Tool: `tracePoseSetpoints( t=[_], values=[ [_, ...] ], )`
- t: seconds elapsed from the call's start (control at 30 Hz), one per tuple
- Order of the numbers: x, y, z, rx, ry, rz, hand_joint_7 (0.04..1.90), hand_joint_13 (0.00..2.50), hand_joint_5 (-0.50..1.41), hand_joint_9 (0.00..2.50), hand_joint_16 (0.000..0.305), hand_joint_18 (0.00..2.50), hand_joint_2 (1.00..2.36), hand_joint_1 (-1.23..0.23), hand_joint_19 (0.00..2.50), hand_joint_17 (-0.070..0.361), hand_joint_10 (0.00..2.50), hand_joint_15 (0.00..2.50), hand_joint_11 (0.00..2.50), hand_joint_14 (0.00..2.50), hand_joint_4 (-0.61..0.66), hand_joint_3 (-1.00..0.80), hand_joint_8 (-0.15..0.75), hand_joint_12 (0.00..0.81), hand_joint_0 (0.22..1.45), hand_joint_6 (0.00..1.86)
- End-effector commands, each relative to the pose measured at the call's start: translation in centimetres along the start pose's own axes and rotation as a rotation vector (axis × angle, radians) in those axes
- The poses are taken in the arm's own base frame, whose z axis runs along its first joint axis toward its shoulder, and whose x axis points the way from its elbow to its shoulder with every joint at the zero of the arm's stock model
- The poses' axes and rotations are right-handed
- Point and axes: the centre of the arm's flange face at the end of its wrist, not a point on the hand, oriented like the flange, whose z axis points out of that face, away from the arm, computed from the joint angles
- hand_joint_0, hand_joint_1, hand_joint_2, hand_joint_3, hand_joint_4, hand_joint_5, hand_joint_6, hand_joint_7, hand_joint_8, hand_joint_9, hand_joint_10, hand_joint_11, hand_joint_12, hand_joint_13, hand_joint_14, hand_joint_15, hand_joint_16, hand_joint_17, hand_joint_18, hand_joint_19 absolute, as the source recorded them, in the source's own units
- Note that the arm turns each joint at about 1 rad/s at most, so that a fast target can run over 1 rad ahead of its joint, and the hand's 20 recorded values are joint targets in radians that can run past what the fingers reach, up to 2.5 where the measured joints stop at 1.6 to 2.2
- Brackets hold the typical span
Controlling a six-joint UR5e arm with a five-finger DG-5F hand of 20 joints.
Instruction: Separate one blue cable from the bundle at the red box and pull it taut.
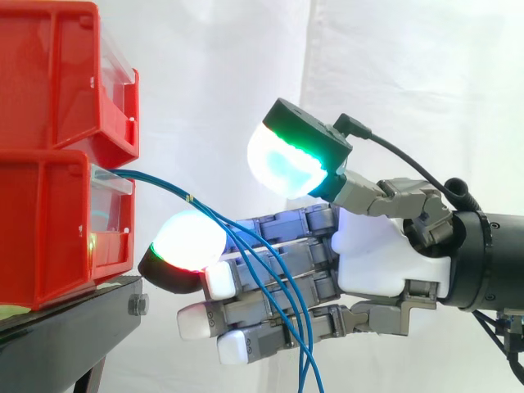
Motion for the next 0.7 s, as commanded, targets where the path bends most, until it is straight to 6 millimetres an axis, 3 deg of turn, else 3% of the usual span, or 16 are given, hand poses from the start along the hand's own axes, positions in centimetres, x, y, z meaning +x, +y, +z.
tracePoseSetpoints(
  t=[0.0, 0.33, 0.67],
  values=[
    [-0.10, 0.03, 0.06, -0.005, 0.000, 0.000, 1.14, 0.60, -0.14, 0.75, 0.050, 0.49, 1.00, -0.69, 0.60, 0.112, 0.02, 0.44, 0.73, 0.02, 0.21, -0.50, 0.294, 0.386, 0.60, 0.50],
    [0.21, -0.30, 0.09, -0.008, 0.019, -0.013, 1.23, 0.62, -0.13, 0.76, 0.050, 0.52, 1.00, -0.75, 0.61, 0.113, 0.02, 0.46, 0.74, 0.02, 0.18, -0.50, 0.299, 0.389, 0.60, 0.50],
    [0.14, -0.09, 0.64, -0.023, 0.056, -0.028, 1.24, 0.64, -0.12, 0.77, 0.050, 0.53, 1.00, -0.70, 0.63, 0.113, 0.02, 0.47, 0.75, 0.02, 0.18, -0.50, 0.299, 0.386, 0.60, 0.50]
  ],
)
